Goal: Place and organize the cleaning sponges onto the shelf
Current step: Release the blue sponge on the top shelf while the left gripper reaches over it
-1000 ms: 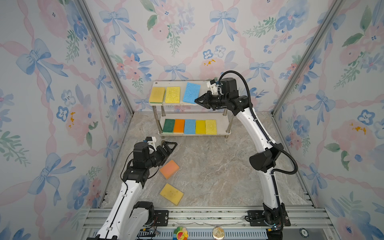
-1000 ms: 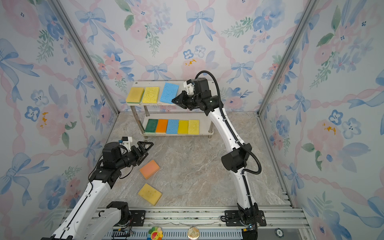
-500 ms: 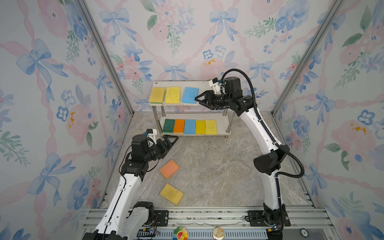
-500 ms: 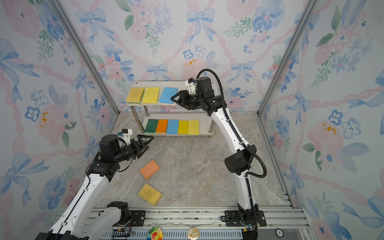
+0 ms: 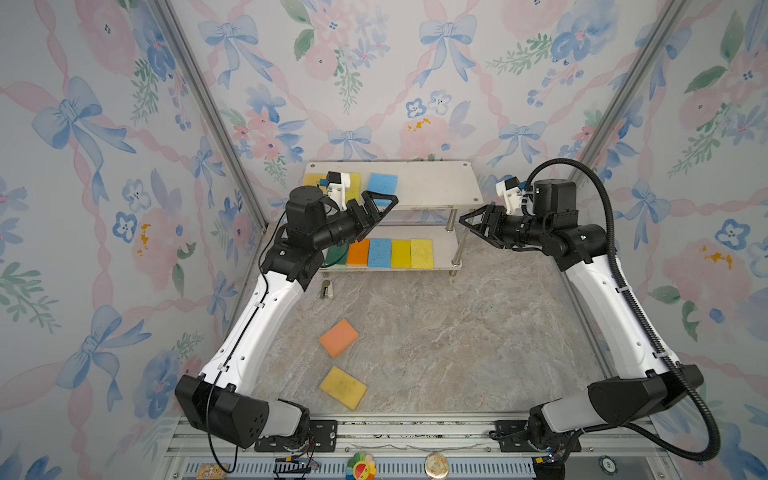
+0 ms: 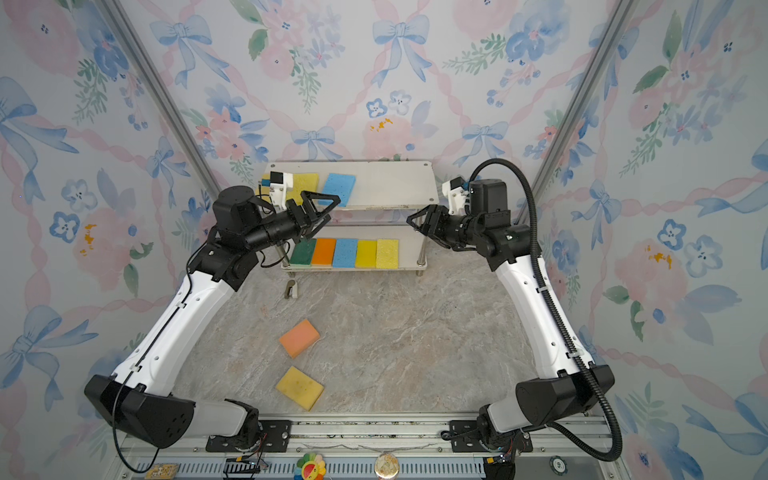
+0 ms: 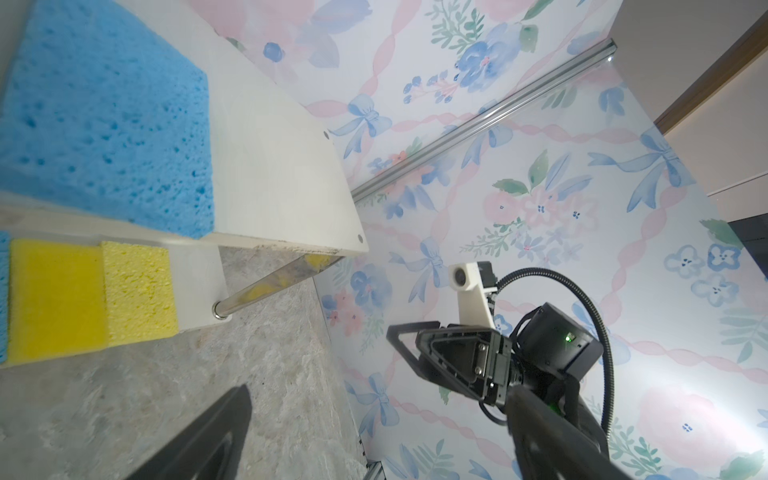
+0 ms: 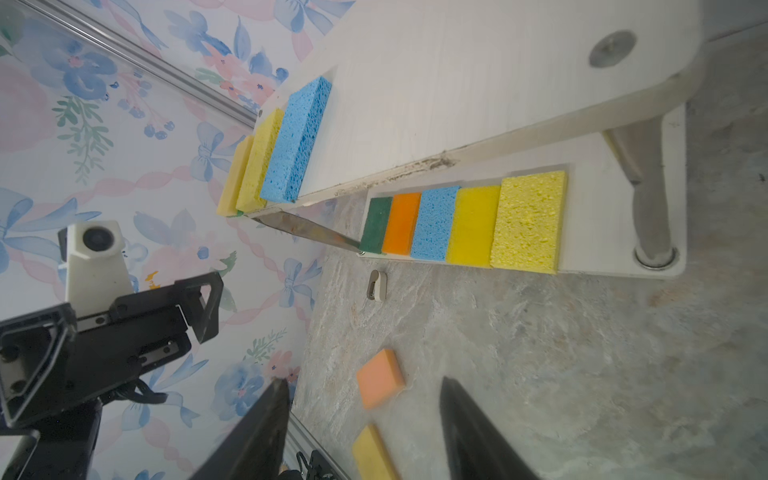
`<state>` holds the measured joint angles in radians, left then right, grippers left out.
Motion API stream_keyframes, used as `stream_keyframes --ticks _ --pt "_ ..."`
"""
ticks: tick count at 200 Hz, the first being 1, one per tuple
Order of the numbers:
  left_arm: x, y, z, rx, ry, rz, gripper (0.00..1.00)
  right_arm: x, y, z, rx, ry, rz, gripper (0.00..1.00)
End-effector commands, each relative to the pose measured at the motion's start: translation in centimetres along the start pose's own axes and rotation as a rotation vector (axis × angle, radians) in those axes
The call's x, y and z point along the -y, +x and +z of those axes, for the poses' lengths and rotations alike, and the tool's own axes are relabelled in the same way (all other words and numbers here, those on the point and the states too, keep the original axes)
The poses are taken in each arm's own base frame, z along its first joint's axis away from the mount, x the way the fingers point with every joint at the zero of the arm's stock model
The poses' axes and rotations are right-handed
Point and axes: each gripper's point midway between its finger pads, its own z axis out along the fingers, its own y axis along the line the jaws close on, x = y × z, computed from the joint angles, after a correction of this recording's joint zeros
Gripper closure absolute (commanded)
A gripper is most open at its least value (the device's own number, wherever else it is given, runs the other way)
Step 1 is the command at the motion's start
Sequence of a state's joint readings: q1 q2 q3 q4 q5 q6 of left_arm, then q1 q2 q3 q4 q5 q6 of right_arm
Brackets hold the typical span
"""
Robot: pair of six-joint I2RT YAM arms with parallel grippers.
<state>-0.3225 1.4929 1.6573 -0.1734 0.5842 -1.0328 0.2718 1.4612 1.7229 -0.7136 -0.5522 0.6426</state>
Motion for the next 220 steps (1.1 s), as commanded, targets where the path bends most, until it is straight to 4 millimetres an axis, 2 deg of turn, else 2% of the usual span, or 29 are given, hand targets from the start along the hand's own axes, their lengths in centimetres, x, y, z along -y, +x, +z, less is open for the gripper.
stream_keyframes --ticks 1,18,29,70,99,116,175,220 --pt "0.8 -1.3 2.7 -0.019 0.035 -0.002 0.03 0.1 1.2 -0.3 -0.016 -0.006 -0.002 0.39" --pt "1.7 -2.9 4.5 -0.008 0.065 0.001 0.02 0.3 1.9 -0.7 -0.023 0.002 -0.003 0.39" --pt "1.5 -3.7 5.6 -0.002 0.071 -0.006 0.02 0.5 2.2 -0.8 -0.027 0.007 -0.001 0.39" --pt "-1.2 -4.7 8.7 0.01 0.034 -0.049 0.05 0.7 2.5 -0.9 -0.03 0.008 0.002 0.38" --pt "-1.8 -5.1 9.8 0.025 0.013 -0.052 0.08 0.8 2.5 -0.6 -0.04 0.005 -0.027 0.38" --pt "-2.0 -5.4 10.0 0.038 -0.001 -0.057 0.08 0.8 2.4 -0.6 -0.041 0.002 -0.029 0.38" --pt "-5.1 -6.4 9.3 0.113 -0.104 -0.097 0.1 1.3 2.2 -0.7 -0.044 -0.001 -0.021 0.38" --pt "-6.1 -7.2 8.6 0.16 -0.145 -0.111 0.1 1.5 2.0 -0.5 -0.05 -0.009 -0.017 0.38"
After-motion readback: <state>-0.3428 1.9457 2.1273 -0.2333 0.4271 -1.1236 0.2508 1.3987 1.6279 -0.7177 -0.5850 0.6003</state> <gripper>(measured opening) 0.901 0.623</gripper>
